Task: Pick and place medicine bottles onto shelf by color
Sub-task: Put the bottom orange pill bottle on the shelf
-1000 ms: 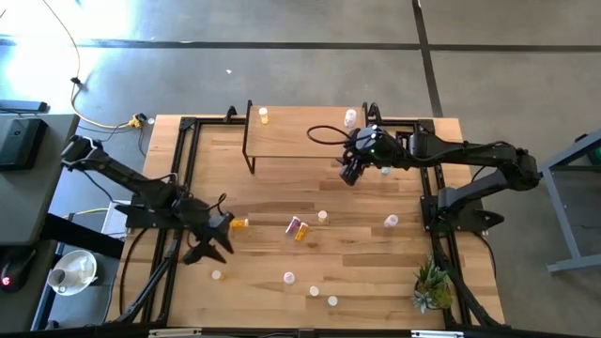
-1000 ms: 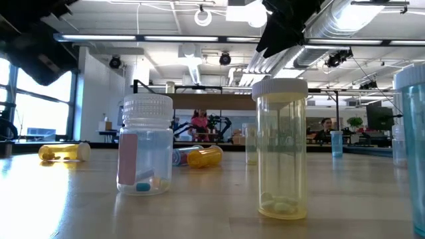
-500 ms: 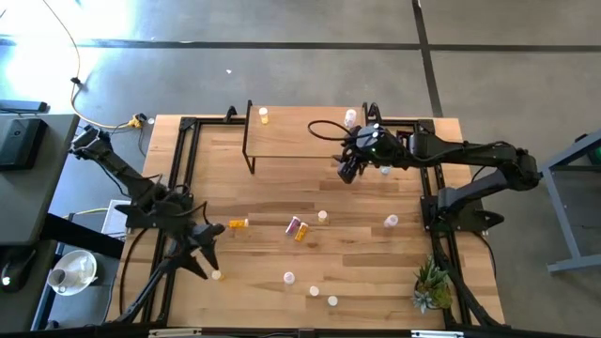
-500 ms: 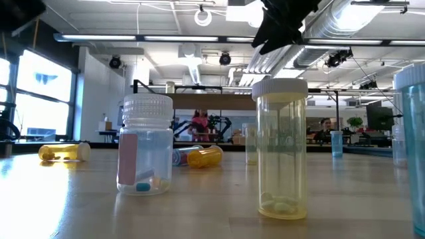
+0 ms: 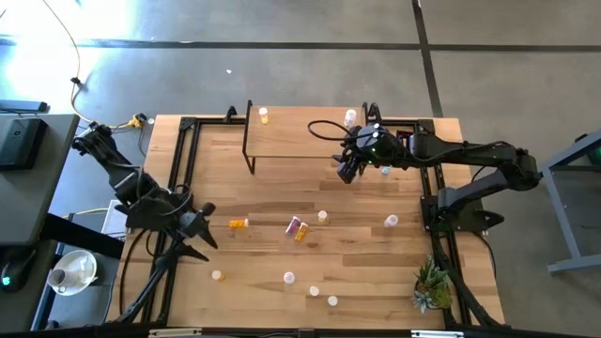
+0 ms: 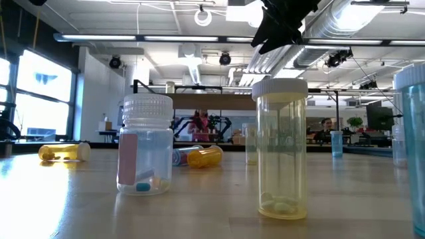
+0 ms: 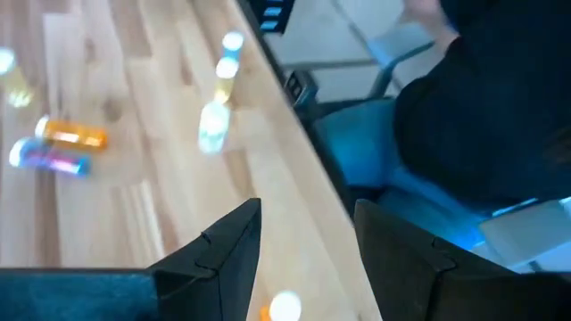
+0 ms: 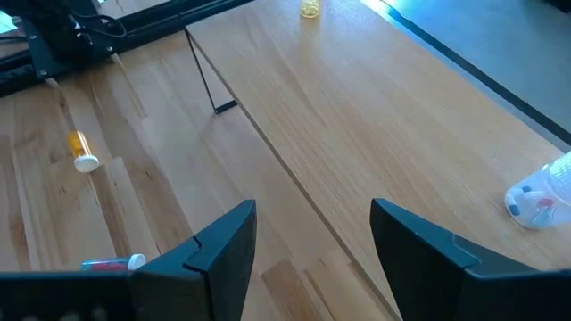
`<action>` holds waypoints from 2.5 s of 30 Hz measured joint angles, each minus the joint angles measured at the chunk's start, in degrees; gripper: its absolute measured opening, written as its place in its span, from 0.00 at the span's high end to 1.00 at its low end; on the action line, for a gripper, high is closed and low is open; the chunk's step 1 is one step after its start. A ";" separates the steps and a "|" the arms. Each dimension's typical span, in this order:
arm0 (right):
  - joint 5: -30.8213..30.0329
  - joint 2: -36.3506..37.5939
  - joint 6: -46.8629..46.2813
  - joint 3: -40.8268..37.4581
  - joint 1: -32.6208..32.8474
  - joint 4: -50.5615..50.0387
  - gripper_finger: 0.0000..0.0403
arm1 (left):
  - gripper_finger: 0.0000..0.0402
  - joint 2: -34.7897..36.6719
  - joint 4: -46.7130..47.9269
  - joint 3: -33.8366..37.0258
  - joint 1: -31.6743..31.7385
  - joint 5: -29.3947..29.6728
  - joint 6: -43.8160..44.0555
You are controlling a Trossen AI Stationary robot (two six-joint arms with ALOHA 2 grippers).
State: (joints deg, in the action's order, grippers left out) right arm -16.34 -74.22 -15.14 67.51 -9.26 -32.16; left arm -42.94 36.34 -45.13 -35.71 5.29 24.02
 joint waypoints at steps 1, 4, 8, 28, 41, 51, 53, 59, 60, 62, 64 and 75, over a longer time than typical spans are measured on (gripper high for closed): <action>0.00 0.00 0.00 0.00 0.00 -0.08 0.48 | 0.57 0.00 0.93 -0.04 -0.49 0.74 0.86; 0.00 0.00 0.08 0.00 -0.01 -0.15 0.48 | 0.57 -0.54 4.13 0.03 -2.21 3.14 3.10; 0.00 -0.01 0.11 0.00 0.00 -0.15 0.48 | 0.57 -2.68 6.91 0.07 -4.67 5.72 5.70; 0.00 -0.02 0.11 0.00 -0.01 -0.15 0.48 | 0.57 -19.47 7.22 0.07 -16.56 7.56 25.34; 0.00 -0.02 0.13 0.00 -0.01 -0.13 0.48 | 0.57 -26.61 7.16 0.07 -21.07 14.92 34.38; 0.00 -0.02 0.15 0.00 -0.02 -0.13 0.48 | 0.57 -32.46 4.41 0.07 -20.04 14.83 34.28; 0.00 -0.02 0.14 0.00 -0.01 -0.13 0.48 | 0.57 -33.31 3.80 0.07 -20.04 14.83 34.07; 0.02 -0.02 0.15 0.00 -0.01 -0.14 0.48 | 0.57 -35.27 3.07 0.07 -20.06 14.93 34.54; 0.00 -0.02 0.15 0.00 -0.01 -0.14 0.48 | 0.57 -35.59 3.08 0.07 -20.06 15.05 34.82; 0.00 -0.02 0.15 0.00 0.00 -0.13 0.48 | 0.57 -36.23 2.79 0.07 -20.06 15.20 34.97; 0.00 -0.02 0.15 0.00 0.00 -0.13 0.48 | 0.57 -37.02 2.22 0.07 -20.04 15.38 34.97; 0.02 -0.02 0.15 0.00 -0.01 -0.15 0.48 | 0.57 -40.06 0.63 0.08 -17.59 15.25 34.79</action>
State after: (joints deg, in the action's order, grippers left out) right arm -16.32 -74.24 -14.98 67.51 -9.27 -32.32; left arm -83.00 36.97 -45.05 -53.30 20.53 58.81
